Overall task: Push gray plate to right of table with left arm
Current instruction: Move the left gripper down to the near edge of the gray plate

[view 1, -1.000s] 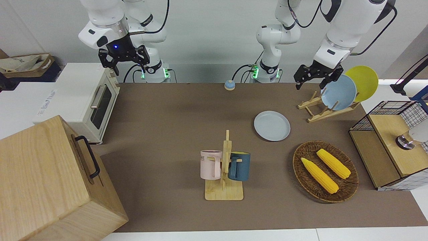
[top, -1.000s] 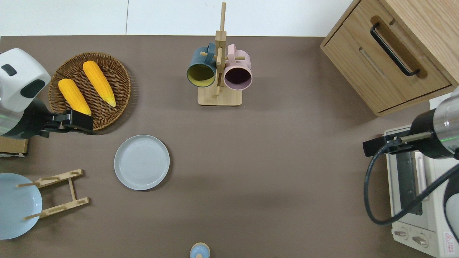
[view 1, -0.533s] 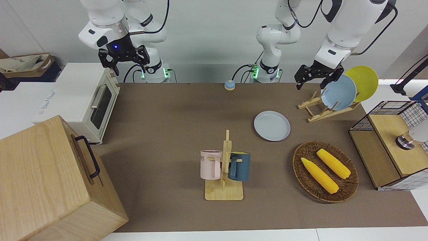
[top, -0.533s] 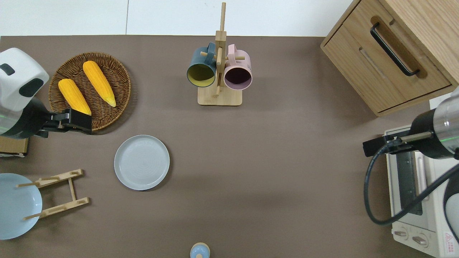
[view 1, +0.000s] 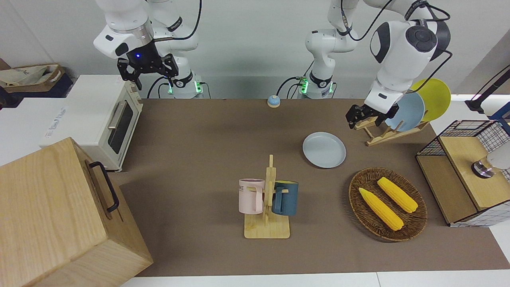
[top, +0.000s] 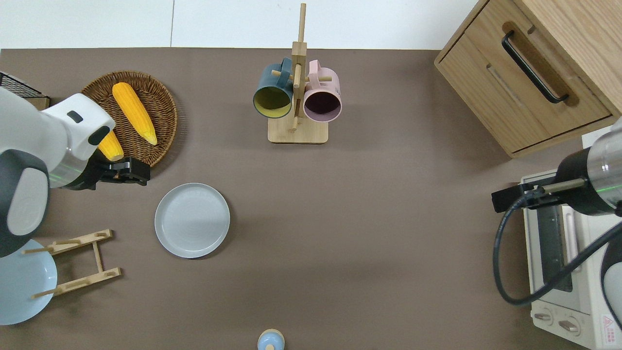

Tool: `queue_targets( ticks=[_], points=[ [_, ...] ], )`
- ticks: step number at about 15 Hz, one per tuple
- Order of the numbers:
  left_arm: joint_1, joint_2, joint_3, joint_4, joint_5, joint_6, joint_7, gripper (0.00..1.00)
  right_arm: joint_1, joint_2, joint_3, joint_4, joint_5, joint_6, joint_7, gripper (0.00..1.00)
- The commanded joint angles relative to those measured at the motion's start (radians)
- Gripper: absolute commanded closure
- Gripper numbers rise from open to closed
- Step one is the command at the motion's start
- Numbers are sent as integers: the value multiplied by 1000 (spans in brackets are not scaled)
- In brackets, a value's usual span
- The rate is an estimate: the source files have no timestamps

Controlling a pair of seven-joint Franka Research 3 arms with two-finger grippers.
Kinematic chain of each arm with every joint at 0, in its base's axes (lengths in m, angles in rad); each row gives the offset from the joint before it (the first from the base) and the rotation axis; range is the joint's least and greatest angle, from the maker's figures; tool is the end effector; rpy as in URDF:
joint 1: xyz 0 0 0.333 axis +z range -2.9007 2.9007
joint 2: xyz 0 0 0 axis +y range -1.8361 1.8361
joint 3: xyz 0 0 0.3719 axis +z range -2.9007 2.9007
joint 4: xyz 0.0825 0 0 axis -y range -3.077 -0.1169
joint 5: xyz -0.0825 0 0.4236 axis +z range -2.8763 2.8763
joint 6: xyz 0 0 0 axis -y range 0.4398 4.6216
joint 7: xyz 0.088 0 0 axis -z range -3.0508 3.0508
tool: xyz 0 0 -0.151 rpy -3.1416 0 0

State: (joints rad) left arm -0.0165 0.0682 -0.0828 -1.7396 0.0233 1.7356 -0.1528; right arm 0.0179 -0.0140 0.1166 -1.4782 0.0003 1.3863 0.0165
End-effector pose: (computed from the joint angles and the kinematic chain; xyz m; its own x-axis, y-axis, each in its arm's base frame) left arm 0.6130 -0.0567 0.5224 0.9964 0.0497 -0.0685 0.0478 -0.9985 -0.0278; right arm 0.5605 0.0765 0.6757 0.9900 0.1172 -0.0779 0.1178 -0.9930 0.0026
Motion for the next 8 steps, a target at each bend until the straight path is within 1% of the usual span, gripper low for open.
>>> queue_targets(
  ticks=[1, 3, 5, 7, 8],
  points=[
    [1, -50, 32, -208, 1, 178, -33, 2, -19, -3, 14, 9, 6, -13, 13, 17],
    [1, -53, 34, -303, -3, 280, -42, 5, -19, -3, 14, 9, 6, -13, 13, 17],
    [1, -53, 47, -394, -2, 388, -44, 2, -19, -3, 14, 9, 4, -13, 13, 17],
    [1, -56, 51, -480, -2, 494, -44, 2, -19, -3, 14, 9, 6, -13, 13, 17],
    [1, -57, 61, -520, -2, 540, -42, 2, -19, -3, 14, 9, 4, -13, 13, 17]
  ],
)
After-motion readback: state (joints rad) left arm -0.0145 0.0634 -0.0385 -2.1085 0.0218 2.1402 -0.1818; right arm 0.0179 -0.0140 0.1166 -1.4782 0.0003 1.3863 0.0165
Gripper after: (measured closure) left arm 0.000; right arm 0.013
